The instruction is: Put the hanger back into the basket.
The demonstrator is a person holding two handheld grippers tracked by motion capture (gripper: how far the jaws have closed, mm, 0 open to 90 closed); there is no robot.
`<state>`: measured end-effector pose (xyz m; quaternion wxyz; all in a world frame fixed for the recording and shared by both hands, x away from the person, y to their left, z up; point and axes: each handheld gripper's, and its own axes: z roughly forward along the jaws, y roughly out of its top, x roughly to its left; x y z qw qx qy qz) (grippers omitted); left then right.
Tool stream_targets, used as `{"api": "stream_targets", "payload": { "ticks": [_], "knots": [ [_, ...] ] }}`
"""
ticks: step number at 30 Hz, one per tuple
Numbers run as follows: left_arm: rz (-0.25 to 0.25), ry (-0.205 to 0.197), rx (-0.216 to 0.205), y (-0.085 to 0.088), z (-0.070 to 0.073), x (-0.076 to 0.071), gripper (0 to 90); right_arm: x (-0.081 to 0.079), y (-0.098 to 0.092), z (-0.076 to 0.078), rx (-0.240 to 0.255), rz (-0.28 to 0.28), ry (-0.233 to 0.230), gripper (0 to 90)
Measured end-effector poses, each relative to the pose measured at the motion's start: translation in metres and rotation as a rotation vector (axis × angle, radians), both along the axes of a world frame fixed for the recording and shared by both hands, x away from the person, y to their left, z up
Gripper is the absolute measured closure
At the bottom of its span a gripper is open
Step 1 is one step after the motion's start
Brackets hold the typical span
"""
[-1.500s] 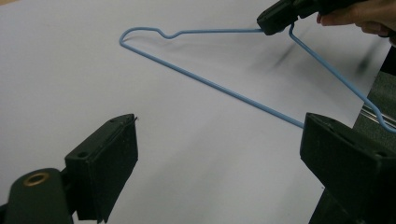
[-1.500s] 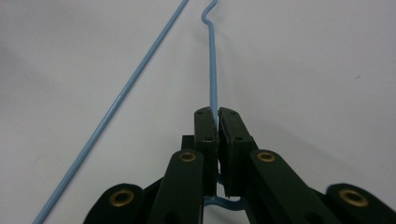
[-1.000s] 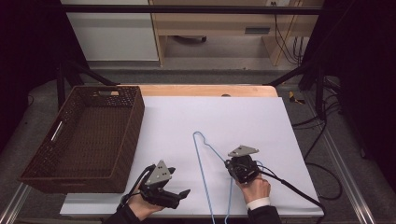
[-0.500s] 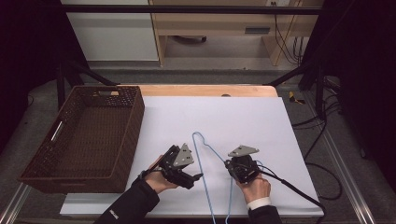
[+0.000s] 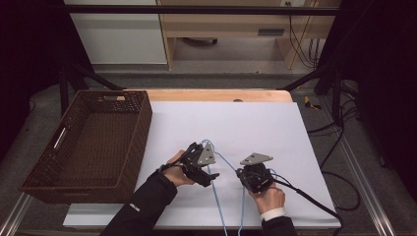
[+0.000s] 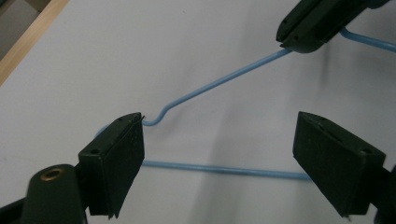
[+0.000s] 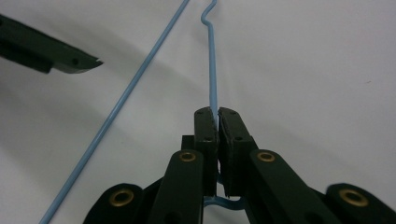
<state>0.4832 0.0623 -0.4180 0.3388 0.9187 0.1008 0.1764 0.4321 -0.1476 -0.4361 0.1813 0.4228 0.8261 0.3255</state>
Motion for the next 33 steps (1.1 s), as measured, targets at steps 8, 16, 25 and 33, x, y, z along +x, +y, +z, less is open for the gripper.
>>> {"api": "stream_targets", "payload": {
  "ticks": [8, 16, 25, 33],
  "knots": [
    [-0.056, -0.029, 0.082, -0.017, -0.007, 0.015, 19.1, 0.000, 0.000, 0.000, 0.002, -0.002, 0.004, 87.3],
    [-0.105, -0.067, 0.130, -0.029, -0.021, 0.023, 24.5, 0.000, 0.001, 0.000, 0.008, -0.005, 0.015, 87.3],
    [-0.185, -0.133, 0.175, -0.038, -0.027, 0.023, 39.0, 0.000, -0.001, 0.001, 0.008, 0.005, 0.005, 87.3],
    [-0.246, -0.201, 0.211, -0.042, -0.031, 0.019, 54.4, 0.000, -0.001, 0.001, 0.011, 0.009, 0.003, 87.3]
  ]
}}
